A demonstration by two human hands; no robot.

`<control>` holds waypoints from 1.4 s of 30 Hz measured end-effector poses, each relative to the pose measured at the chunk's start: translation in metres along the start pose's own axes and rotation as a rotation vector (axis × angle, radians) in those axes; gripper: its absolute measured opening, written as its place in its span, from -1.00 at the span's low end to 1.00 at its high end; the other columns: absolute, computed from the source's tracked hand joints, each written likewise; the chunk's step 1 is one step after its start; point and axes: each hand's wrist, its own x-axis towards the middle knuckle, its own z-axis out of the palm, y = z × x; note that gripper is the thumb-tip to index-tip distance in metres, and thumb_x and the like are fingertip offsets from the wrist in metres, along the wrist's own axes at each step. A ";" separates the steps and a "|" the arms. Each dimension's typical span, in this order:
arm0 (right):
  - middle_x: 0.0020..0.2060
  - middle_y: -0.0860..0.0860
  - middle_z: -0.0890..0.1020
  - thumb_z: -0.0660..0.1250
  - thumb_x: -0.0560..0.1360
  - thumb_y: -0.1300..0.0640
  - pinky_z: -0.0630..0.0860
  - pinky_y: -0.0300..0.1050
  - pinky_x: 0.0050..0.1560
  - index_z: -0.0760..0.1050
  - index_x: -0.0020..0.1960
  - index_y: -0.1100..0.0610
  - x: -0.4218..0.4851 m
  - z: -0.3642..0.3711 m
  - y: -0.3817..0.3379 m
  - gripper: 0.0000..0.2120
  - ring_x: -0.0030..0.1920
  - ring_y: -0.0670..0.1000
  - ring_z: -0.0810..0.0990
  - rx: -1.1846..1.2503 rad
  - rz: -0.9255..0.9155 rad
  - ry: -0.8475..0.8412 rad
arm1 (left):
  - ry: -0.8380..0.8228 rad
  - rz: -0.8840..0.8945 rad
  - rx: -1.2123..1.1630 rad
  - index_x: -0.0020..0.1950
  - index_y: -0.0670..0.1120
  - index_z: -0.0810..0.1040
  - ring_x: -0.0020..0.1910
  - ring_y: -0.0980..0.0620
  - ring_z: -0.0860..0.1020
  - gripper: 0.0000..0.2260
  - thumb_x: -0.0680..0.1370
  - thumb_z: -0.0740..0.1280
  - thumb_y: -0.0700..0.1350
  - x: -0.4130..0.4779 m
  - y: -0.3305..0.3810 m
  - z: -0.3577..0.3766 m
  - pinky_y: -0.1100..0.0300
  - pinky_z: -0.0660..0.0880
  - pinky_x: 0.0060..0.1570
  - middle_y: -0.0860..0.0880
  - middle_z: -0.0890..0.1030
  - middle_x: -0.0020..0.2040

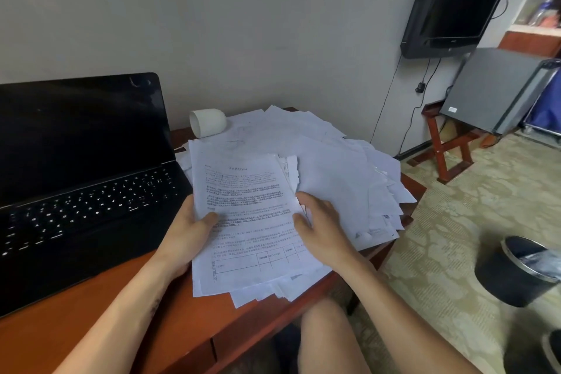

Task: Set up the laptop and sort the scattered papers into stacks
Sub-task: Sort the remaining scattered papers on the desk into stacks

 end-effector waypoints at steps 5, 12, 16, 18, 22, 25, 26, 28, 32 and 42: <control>-0.09 0.09 0.67 0.21 0.64 0.23 0.51 -0.30 0.01 0.46 0.15 0.13 0.023 -0.006 -0.001 -0.88 -0.03 0.07 0.61 0.238 0.137 0.123 | -0.011 -0.005 -0.064 0.31 0.07 0.50 0.12 -0.08 0.72 -0.65 0.66 0.28 -0.33 0.000 0.003 -0.004 -0.20 0.61 0.18 -0.01 0.72 0.17; -0.23 0.22 0.63 0.28 0.59 0.22 0.43 -0.14 -0.23 0.56 0.01 0.30 0.065 -0.013 0.005 -0.85 -0.25 -0.01 0.50 0.385 0.288 0.255 | -0.090 0.007 -0.085 0.34 0.11 0.49 0.13 -0.18 0.71 -0.65 0.68 0.29 -0.28 -0.001 0.004 -0.007 -0.28 0.61 0.16 -0.07 0.71 0.20; -0.34 0.08 0.49 0.29 0.56 0.25 0.37 -0.10 -0.25 0.51 -0.05 0.42 0.083 -0.015 0.013 -0.81 -0.32 0.01 0.41 0.404 0.325 0.238 | -0.092 0.035 -0.013 0.36 0.18 0.48 0.16 -0.14 0.70 -0.63 0.68 0.30 -0.25 0.000 0.003 -0.009 -0.26 0.61 0.18 -0.03 0.70 0.23; -0.33 0.09 0.45 0.29 0.55 0.23 0.34 -0.09 -0.23 0.46 0.01 0.48 0.093 -0.012 0.015 -0.74 -0.30 0.00 0.37 0.367 0.335 0.213 | -0.112 0.044 0.026 0.38 0.14 0.48 0.17 -0.12 0.70 -0.65 0.69 0.29 -0.24 0.000 0.003 -0.008 -0.26 0.60 0.19 -0.03 0.70 0.23; -0.21 0.35 0.56 0.32 0.56 0.21 0.32 -0.13 -0.19 0.54 -0.03 0.45 0.109 -0.007 0.009 -0.75 -0.25 -0.03 0.39 0.328 0.322 0.192 | -0.153 0.056 0.072 0.42 0.09 0.46 0.19 -0.10 0.70 -0.65 0.69 0.29 -0.23 -0.002 0.004 -0.010 -0.22 0.61 0.19 -0.02 0.69 0.25; -0.49 -0.02 0.46 0.33 0.55 0.22 0.31 -0.20 -0.31 0.54 -0.32 0.17 0.118 -0.004 0.004 -0.74 -0.35 -0.05 0.34 0.322 0.322 0.159 | -0.123 0.055 0.086 0.39 0.09 0.49 0.17 -0.05 0.70 -0.68 0.69 0.31 -0.21 -0.002 0.005 -0.011 -0.18 0.62 0.20 0.02 0.70 0.22; -0.52 -0.11 0.42 0.33 0.54 0.23 0.32 -0.22 -0.34 0.51 -0.37 0.10 0.121 -0.002 0.003 -0.70 -0.38 -0.05 0.34 0.329 0.327 0.144 | -0.111 0.053 0.091 0.38 0.09 0.49 0.16 -0.04 0.71 -0.69 0.68 0.32 -0.20 -0.001 0.005 -0.011 -0.18 0.62 0.20 0.03 0.71 0.22; -0.51 -0.09 0.44 0.35 0.52 0.20 0.36 -0.21 -0.29 0.52 -0.37 0.11 0.121 0.001 0.004 -0.72 -0.37 0.00 0.37 0.348 0.338 0.114 | -0.099 0.044 0.095 0.37 0.08 0.50 0.14 -0.05 0.71 -0.70 0.68 0.33 -0.20 0.000 0.003 -0.011 -0.20 0.62 0.20 0.03 0.71 0.21; -0.30 0.26 0.59 0.30 0.54 0.14 0.41 -0.09 -0.25 0.55 -0.14 0.35 0.110 -0.004 0.017 -0.75 -0.33 0.05 0.46 0.184 0.237 0.119 | -0.068 0.024 0.064 0.34 0.07 0.52 0.12 -0.09 0.72 -0.71 0.68 0.32 -0.23 0.002 0.002 -0.012 -0.24 0.62 0.18 0.00 0.72 0.19; 0.59 -0.12 0.08 0.34 0.42 -0.44 -0.01 0.05 0.57 0.07 0.61 -0.10 0.051 -0.049 0.029 -0.08 0.59 -0.01 -0.04 -0.389 0.056 -0.331 | 0.186 0.129 0.065 0.25 0.12 0.53 0.08 0.05 0.71 -0.74 0.68 0.30 -0.24 0.007 0.009 -0.035 0.02 0.62 0.10 0.05 0.71 0.15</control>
